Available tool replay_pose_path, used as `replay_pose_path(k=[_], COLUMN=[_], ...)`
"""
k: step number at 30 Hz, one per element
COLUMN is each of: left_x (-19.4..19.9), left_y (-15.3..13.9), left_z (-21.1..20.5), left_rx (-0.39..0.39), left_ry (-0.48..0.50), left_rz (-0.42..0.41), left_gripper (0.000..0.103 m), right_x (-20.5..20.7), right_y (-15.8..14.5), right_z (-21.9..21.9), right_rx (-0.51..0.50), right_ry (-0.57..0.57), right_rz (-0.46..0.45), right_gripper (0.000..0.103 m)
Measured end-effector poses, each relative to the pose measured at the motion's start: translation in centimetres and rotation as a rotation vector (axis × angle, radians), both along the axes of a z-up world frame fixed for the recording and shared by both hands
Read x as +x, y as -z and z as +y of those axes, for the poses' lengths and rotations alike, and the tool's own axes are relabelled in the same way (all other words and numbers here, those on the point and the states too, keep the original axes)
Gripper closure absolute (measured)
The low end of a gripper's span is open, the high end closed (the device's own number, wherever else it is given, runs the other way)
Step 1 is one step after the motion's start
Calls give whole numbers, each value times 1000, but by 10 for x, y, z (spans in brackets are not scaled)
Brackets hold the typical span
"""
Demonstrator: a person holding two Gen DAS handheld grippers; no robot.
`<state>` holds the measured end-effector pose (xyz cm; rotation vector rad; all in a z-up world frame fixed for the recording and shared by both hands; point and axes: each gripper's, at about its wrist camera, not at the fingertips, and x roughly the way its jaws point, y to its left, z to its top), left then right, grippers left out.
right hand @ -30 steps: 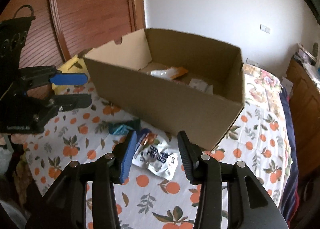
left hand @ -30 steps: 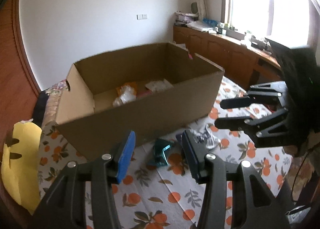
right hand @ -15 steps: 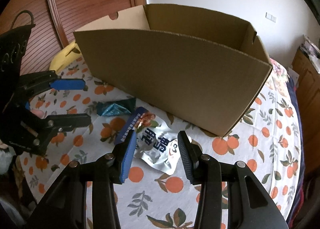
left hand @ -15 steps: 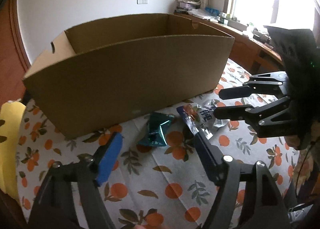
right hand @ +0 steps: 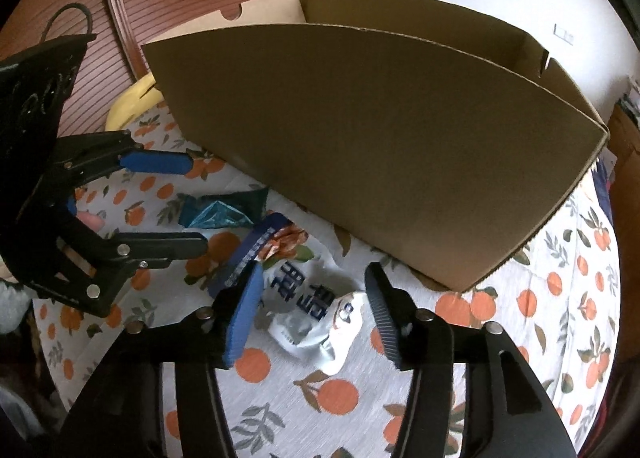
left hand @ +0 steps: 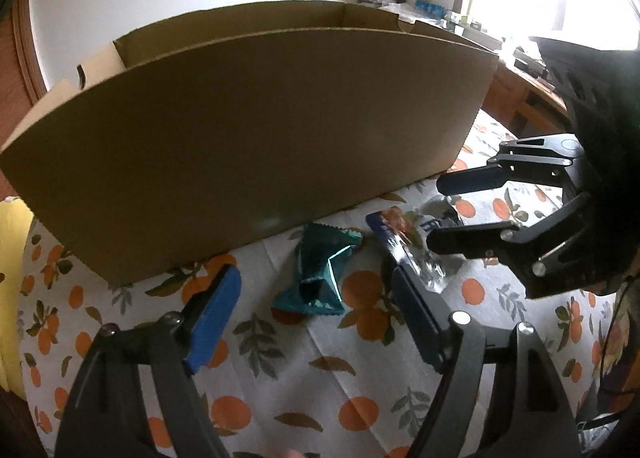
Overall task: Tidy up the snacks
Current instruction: 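Close left tool on the teal wrapper while right tool grasps the white blue-print pouch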
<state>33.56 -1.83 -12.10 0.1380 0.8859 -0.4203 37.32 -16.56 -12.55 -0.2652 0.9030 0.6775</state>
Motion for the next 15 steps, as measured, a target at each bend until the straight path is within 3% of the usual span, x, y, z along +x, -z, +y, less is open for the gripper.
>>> replay_pose_path(k=[4, 11, 15], left_x=[2, -1, -1], left_y=[2, 2, 0], left_z=[-4, -11, -8], left_rx=[2, 3, -36], left_ry=[14, 37, 23], left_rz=[4, 2, 19], left_gripper=[27, 45, 48], right_x=[4, 0, -6], right_y=[3, 8, 9], right_z=[1, 5, 8], right_rx=[-12, -36, -63], right_ry=[-17, -77, -113], right_rz=[2, 33, 44], right_gripper=[43, 43, 43])
